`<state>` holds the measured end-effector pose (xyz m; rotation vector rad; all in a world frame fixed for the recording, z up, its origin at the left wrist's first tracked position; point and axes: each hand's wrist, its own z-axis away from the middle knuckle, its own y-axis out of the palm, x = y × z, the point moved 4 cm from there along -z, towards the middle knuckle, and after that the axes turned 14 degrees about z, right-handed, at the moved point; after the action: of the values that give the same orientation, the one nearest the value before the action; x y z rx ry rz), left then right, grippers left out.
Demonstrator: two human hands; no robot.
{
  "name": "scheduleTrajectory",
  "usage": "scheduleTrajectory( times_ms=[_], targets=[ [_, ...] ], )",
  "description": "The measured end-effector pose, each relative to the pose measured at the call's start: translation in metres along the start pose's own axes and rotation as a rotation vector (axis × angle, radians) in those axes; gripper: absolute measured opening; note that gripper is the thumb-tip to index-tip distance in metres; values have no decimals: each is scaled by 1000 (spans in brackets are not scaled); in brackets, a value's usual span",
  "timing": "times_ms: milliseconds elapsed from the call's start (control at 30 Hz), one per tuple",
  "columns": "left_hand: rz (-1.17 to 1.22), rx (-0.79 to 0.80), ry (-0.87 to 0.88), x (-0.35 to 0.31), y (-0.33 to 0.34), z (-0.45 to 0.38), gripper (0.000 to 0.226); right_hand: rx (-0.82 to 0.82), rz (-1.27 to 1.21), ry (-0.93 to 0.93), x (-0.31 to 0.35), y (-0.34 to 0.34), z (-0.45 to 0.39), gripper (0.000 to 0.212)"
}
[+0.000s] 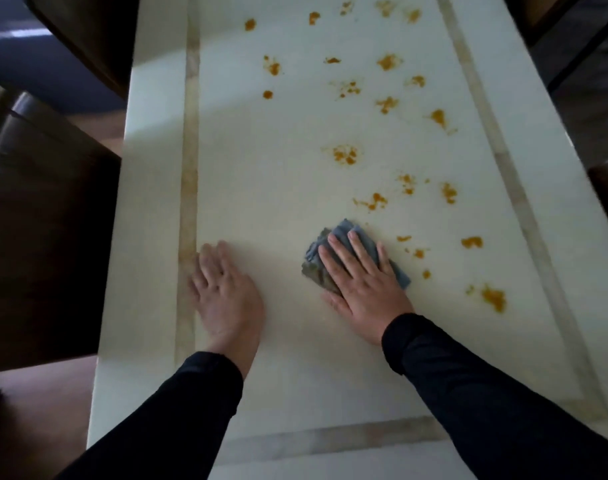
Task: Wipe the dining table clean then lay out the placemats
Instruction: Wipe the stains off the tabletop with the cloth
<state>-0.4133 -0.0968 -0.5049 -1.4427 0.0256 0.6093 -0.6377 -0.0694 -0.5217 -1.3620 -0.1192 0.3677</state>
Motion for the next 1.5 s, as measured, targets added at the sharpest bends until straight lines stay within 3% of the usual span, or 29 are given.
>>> scheduleTrajectory(
  times_ms=[167,300,500,667,800,1000,1133,1233,1367,1500],
  targets=[
    [182,141,240,-84,46,31,59,16,-26,-9,-25,0,-10,69],
    [230,122,197,-98,67,37,62,-21,-40,51,-29,4,-10,66],
    [197,65,196,-99,71,37,62,-3,9,-12,-51,4,-28,71],
    [177,33,187,-101,70,37,63,64,-66,143,-109,-1,-81,70],
    [158,34,183,-102,72,37,62,51,-103,225,-101,-2,-80,74],
    [134,25,170,-102,71,38,63,-10,14,-56,-85,7,-32,71],
    [126,25,175,-103,70,39,62,30,-80,118,-121,7,-54,66],
    [127,19,174,-101,71,38,62,19,-107,198,-109,8,-41,71],
    [133,-1,185,-103,70,39,61,-47,-51,65,-76,16,22,74],
    [135,-6,191,-104,68,41,60,-55,30,-82,-92,23,30,71]
  ],
)
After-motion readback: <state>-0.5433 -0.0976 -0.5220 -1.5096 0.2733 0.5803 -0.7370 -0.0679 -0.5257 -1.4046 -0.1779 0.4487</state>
